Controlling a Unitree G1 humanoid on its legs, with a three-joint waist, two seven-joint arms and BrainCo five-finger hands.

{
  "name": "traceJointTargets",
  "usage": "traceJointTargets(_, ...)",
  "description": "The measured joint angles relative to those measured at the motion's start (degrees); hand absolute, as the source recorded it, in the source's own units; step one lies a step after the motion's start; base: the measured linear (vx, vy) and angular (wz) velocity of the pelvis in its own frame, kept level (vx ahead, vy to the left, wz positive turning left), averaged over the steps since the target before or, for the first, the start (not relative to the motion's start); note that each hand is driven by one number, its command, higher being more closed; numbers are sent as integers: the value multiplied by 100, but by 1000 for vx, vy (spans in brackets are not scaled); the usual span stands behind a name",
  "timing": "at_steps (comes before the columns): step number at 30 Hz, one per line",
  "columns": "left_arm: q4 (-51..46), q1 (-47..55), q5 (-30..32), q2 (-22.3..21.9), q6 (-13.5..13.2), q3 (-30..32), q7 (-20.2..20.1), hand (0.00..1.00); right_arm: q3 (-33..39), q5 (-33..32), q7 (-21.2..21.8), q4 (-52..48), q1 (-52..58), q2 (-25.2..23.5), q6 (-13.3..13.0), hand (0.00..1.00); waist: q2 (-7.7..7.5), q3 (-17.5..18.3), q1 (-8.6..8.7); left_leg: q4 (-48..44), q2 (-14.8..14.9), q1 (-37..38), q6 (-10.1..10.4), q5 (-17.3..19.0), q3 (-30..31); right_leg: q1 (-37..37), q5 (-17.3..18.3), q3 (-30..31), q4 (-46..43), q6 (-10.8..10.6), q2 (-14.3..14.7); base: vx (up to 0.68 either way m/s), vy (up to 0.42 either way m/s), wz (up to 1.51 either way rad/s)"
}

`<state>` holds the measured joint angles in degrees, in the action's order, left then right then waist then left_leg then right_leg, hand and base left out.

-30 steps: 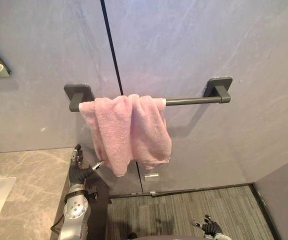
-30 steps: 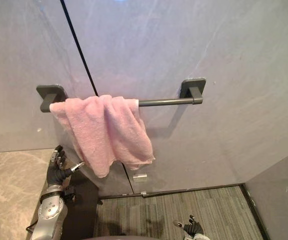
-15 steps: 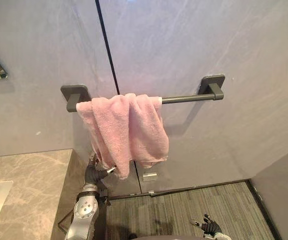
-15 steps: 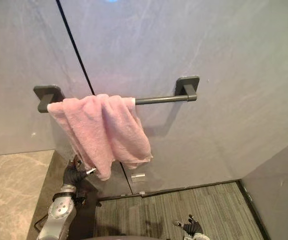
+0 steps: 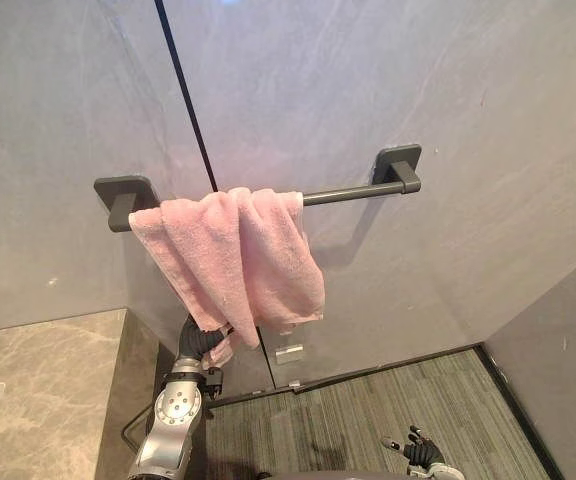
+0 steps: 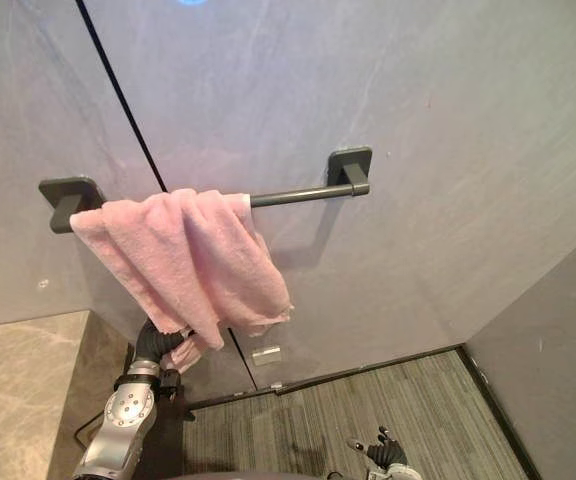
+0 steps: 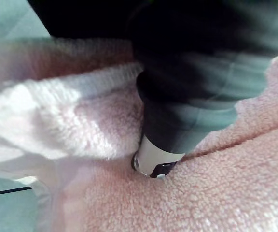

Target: Organize washtable

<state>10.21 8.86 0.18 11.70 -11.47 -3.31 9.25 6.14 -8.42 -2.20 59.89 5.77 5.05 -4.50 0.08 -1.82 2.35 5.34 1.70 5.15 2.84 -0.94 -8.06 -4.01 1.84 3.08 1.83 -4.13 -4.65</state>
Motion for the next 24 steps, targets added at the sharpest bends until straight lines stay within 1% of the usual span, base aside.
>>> traceJointTargets(4,-2,0,-1,-1,0,13,85,100,-77,-1,-5,-134,10,-6,-5,0,-7,0,-7,0,1,-1,0,0,3,-5,0,-3,20,0,0,-18,-35,0)
traceJointTargets(5,-8,3,-2,-3,0,40,85,100,-218,0,-14,-316,58,-4,-3,0,-9,-2,-8,0,1,-2,0,0,3,-6,0,-4,22,0,0,-8,-37,-1)
traceJointTargets(8,-83,3,-7,-11,-1,152,94,100,-557,3,-19,-1255,234,3,-28,0,-24,-9,5,1,6,-5,0,1,4,-3,-2,2,20,-1,4,-9,-38,-2)
traceJointTargets(9,-166,7,-7,-11,-2,168,105,100,-684,6,-19,-1698,277,4,-73,0,-38,-17,1,1,6,-6,0,1,7,-2,-2,2,20,-1,5,-16,-36,0)
traceJointTargets(11,-250,14,-7,-15,-5,169,121,100,-731,12,-17,-2204,307,-9,-135,0,-49,-21,0,0,4,-12,0,1,8,4,-3,3,20,-2,4,-20,-38,0)
traceJointTargets(12,-348,27,-7,-22,-8,171,123,100,-738,30,-12,-2609,341,-9,-194,0,-59,-20,-2,0,4,-21,-1,2,8,13,-3,5,18,-3,4,0,0,0)
traceJointTargets(14,-454,52,-7,-24,-15,173,131,100,-749,76,-5,-2970,353,-7,-224,0,-76,-14,-5,0,5,-30,-1,2,10,21,-3,4,18,-3,5,-19,-35,0)
traceJointTargets(17,-666,143,-8,-62,-18,176,213,100,-898,75,33,-3598,399,3,-344,0,-95,-21,-3,0,14,-32,-2,7,-5,31,-3,23,18,-3,7,-6,-12,0)
traceJointTargets(20,-914,145,-9,-202,-24,174,222,100,-1004,69,166,-4169,505,-4,-426,0,-107,-26,-12,-1,19,-32,-5,12,-13,33,-2,33,17,-4,10,0,0,0)
traceJointTargets(23,-1113,145,-8,-257,-27,173,223,100,-1162,47,254,-4665,506,-2,-459,0,-114,-33,-4,-20,21,-32,-39,34,-12,30,-2,39,15,-4,18,0,0,0)
traceJointTargets(24,-1201,144,-9,-277,-29,172,223,100,-1192,-7,275,-4867,520,-13,-510,0,-121,-40,-7,-37,22,-32,-57,47,-12,24,-1,46,15,-5,19,0,0,0)
